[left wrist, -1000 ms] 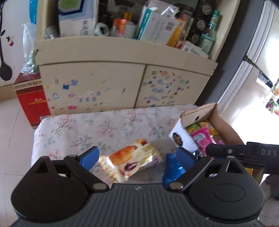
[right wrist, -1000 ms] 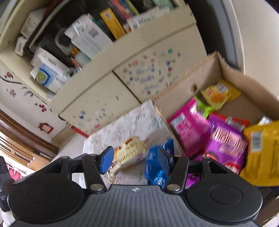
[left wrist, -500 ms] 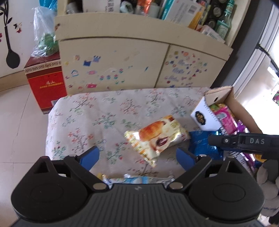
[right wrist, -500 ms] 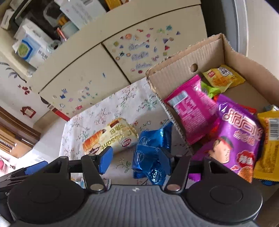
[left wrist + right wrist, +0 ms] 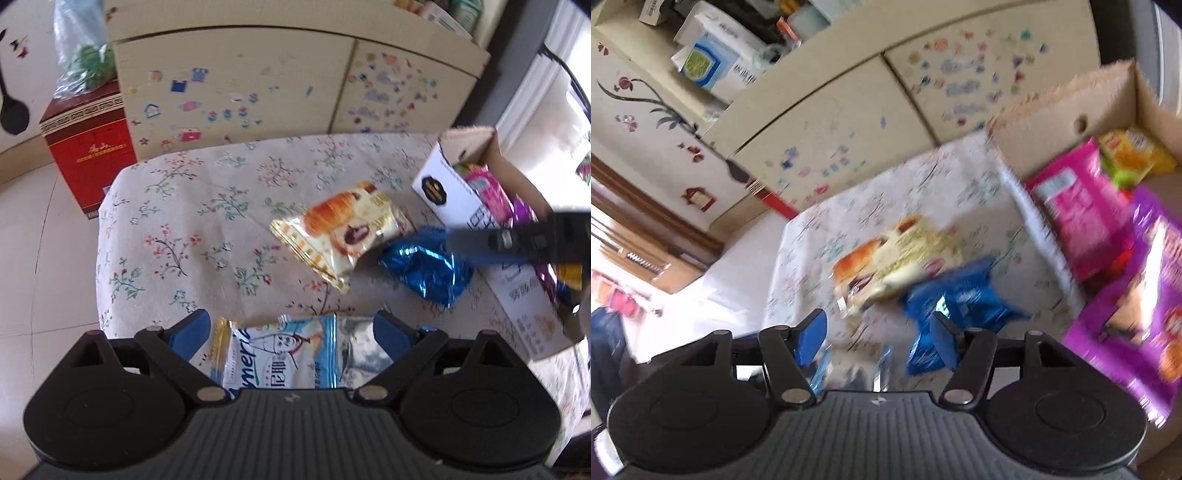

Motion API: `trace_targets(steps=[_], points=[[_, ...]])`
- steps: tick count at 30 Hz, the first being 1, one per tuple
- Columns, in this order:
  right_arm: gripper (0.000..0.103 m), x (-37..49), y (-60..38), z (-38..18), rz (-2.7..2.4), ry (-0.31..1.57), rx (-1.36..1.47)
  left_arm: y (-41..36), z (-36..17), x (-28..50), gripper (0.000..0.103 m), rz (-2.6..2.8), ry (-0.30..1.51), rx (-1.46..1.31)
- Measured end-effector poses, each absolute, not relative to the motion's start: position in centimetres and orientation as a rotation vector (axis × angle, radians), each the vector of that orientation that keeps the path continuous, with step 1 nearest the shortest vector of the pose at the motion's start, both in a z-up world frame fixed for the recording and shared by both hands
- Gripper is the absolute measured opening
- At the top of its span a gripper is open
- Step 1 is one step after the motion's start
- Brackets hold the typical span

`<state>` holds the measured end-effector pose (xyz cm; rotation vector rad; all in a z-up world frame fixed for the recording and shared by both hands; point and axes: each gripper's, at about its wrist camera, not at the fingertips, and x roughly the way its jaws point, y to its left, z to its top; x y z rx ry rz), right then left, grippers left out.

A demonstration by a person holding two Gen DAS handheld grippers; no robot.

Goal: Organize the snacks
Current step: 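Move the left tool to the white-blue packet while the right tool reaches the blue foil packet, then grasp the white-blue packet with the left tool while the right tool grasps the blue foil packet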

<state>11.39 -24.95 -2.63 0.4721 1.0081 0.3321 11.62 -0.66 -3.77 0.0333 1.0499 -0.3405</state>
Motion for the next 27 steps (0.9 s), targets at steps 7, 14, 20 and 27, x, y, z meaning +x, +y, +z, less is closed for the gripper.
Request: trace_targets(steps=[7, 14, 20, 27], points=[[0.068, 12.4, -24.5, -3.5, 0.200, 0.968, 0.338, -1.1, -5.5, 11.2, 0.095, -0.341, 1.080, 0.103], [0.069, 12.8, -23.5, -4.3, 0.236, 1.006, 0.298, 0.4, -6.2, 11.3, 0.095, -0.336, 1.121, 0.058], [0.070, 12.6, -23.8, -3.9, 0.266, 1.018, 0.351, 0.9, -5.4, 11.0, 0.095, -0.374, 1.108, 0.195], [0.075, 12.7, -23.1, -4.5, 0.207, 1.015, 0.283, 1.0, -5.0, 10.8, 0.095, -0.405, 1.073, 0.248]])
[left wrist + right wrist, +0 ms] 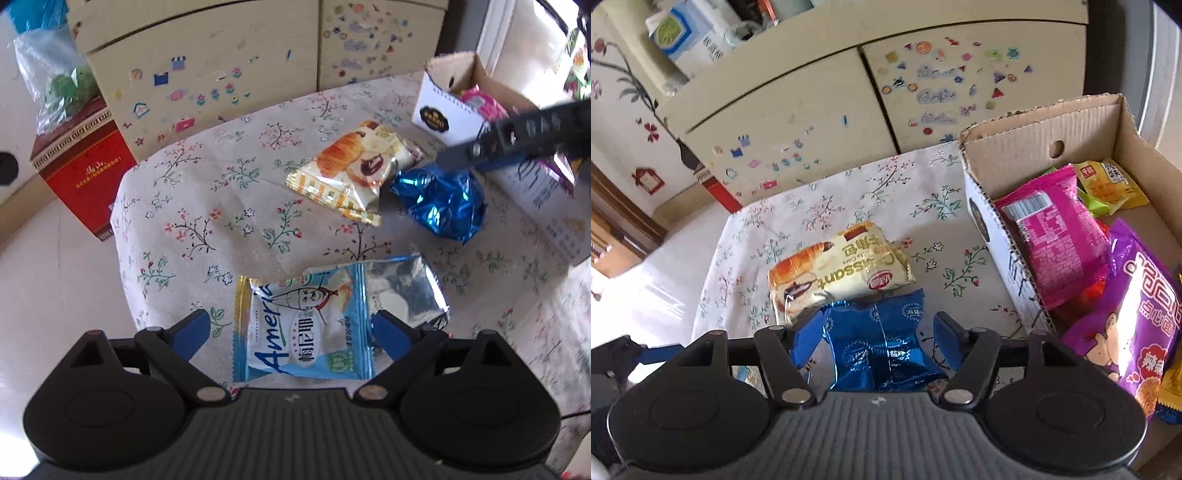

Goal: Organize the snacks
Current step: 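Grasp the white-blue packet with the left tool while the right tool grasps the blue foil packet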

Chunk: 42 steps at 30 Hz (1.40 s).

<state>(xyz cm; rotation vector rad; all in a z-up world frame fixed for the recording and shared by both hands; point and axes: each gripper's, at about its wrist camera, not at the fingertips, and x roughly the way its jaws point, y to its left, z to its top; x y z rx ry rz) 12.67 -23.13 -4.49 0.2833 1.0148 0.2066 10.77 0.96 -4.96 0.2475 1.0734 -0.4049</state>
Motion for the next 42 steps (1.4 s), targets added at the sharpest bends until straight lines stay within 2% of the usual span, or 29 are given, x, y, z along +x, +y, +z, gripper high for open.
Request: trace_targets(steps=[3, 5, 9, 12, 14, 16, 18, 20, 24, 33, 39, 42], points=[[0.077, 12.8, -22.7, -4.7, 0.203, 1.016, 0.266, 1.4, -5.6, 11.3, 0.095, -0.409, 1.095, 0.156], [0.077, 12.8, -22.4, -4.9, 0.200, 1.018, 0.257, 1.4, -6.3, 11.4, 0.100, -0.413, 1.096, 0.135], [0.077, 12.9, -21.9, -5.5, 0.189, 1.038, 0.237, 1.7, -6.6, 11.7, 0.099, -0.417, 1.097, 0.069], [0.077, 13.0, -21.7, -6.2, 0.174, 1.052, 0.230, 1.9, -6.7, 11.8, 0.090, -0.446, 1.102, 0.036], [0.075, 13.0, -21.7, -6.7, 0.171, 1.061, 0.238, 2.1, -6.6, 11.8, 0.075, -0.477, 1.112, -0.005], [0.070, 12.9, -21.7, -6.8, 0.171, 1.062, 0.239, 2.2, -6.6, 11.9, 0.071, -0.491, 1.124, -0.035], [0.061, 12.7, -21.5, -6.9, 0.177, 1.065, 0.229, 2.2, -6.5, 11.8, 0.069, -0.495, 1.120, -0.032], [0.060, 12.6, -21.4, -6.8, 0.180, 1.061, 0.223, 2.2, -6.4, 11.8, 0.060, -0.501, 1.125, -0.052], [0.057, 12.5, -21.3, -6.7, 0.183, 1.057, 0.225, 2.1, -6.3, 11.8, 0.058, -0.501, 1.125, -0.056], [0.056, 11.9, -21.7, -5.7, 0.201, 1.033, 0.246, 3.7, -6.1, 12.7, 0.045, -0.427, 1.131, -0.174], [0.056, 11.9, -21.5, -5.9, 0.202, 1.044, 0.250, 3.6, -5.3, 12.5, 0.037, -0.353, 1.069, -0.101], [0.056, 12.0, -21.3, -6.0, 0.203, 1.045, 0.249, 3.6, -5.4, 12.5, 0.027, -0.350, 1.068, -0.111]])
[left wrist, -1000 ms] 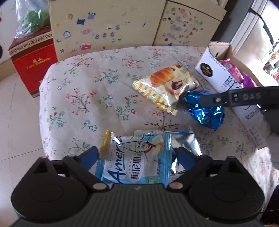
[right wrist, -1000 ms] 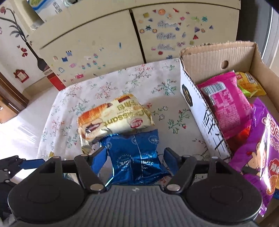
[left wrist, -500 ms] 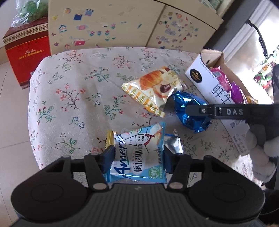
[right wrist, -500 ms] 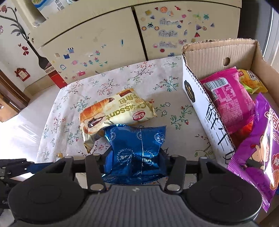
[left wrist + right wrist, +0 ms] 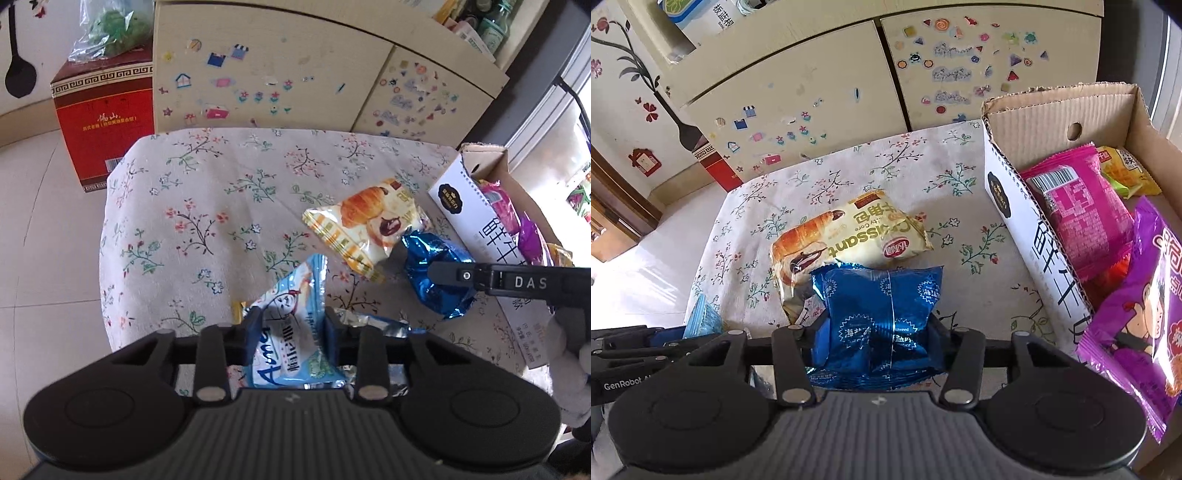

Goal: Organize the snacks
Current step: 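Grasp the white-blue packet with the left tool while the right tool grasps the blue foil packet, then lift both held packets and carry them over the cardboard box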

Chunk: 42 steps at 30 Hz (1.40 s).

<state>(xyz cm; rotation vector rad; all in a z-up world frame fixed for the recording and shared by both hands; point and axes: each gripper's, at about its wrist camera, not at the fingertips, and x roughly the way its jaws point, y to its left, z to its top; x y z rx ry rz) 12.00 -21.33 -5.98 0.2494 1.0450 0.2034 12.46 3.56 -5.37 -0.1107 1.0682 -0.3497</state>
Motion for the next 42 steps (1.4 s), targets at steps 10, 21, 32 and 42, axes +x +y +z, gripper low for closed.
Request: trace_targets(steps=[10, 21, 32, 42], points=[[0.056, 12.1, -21.3, -6.1, 0.207, 1.042, 0.250, 4.6, -4.3, 12.4, 0.009, -0.318, 1.029, -0.185], [0.056, 11.8, -21.5, -5.1, 0.217, 1.013, 0.265, 3.8, -1.9, 12.7, 0.009, -0.312, 0.941, -0.181], [0.056, 11.3, -22.6, -2.8, 0.216, 0.945, 0.293, 0.3, 0.6, 13.0, 0.009, -0.343, 0.853, -0.137], [0.056, 10.3, -24.8, -0.5, 0.187, 0.872, 0.317, -3.8, 1.8, 13.2, 0.009, -0.378, 0.805, -0.116]])
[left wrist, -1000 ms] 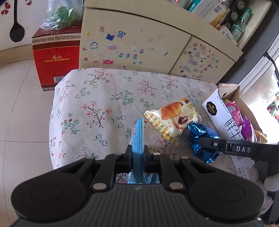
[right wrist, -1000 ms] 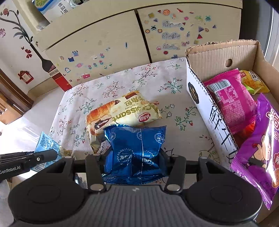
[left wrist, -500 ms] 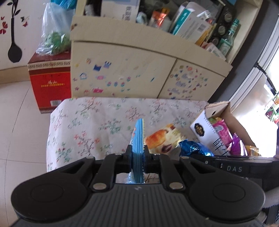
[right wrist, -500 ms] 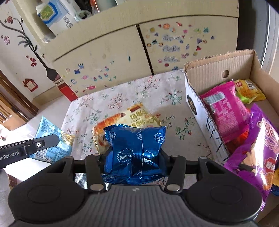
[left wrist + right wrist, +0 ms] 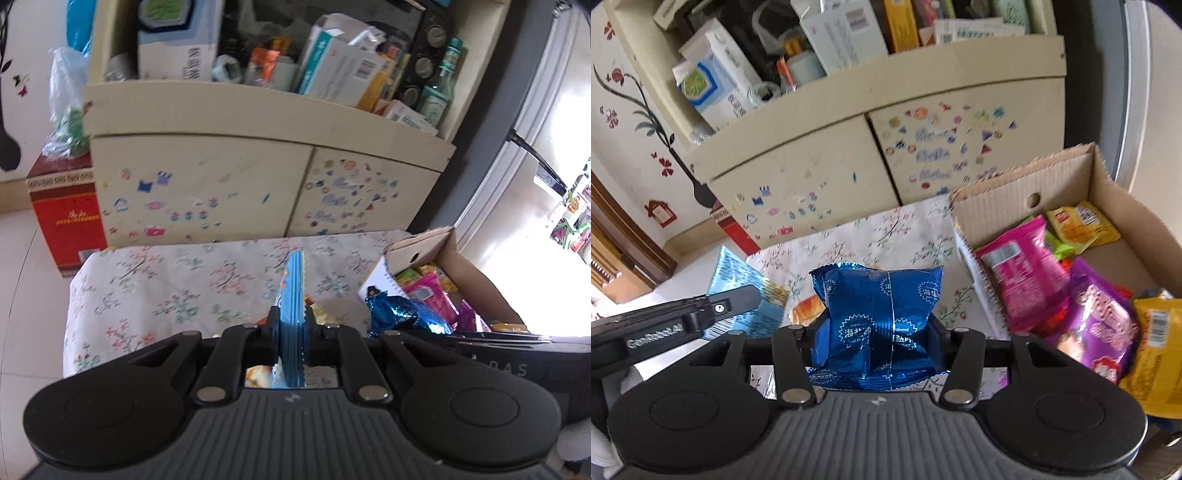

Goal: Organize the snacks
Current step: 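Lift both held packets and carry them over the cardboard box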

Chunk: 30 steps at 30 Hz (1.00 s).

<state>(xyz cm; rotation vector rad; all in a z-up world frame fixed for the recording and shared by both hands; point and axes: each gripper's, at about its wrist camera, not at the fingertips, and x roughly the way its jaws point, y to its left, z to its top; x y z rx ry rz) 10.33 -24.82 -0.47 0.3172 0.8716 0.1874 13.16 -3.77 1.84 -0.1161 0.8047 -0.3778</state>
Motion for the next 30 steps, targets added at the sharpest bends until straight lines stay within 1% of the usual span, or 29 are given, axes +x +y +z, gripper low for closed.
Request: trace_targets(steps=[9, 19, 30], points=[[0.056, 9.1, -27.3, 1.4, 0.158, 0.805, 0.336, -6.9, 2.5, 12.8, 0.009, -0.430, 0.768, -0.104], [0.056, 7.0, -32.6, 4.3, 0.053, 0.694, 0.389, -11.2, 3.5, 11.6, 0.009, -0.578, 0.709, -0.104], [0.056, 4.5, -37.7, 5.1, -0.113, 0.635, 0.428, -16.0, 3.9, 9.8, 0.009, -0.770, 0.703, -0.146]])
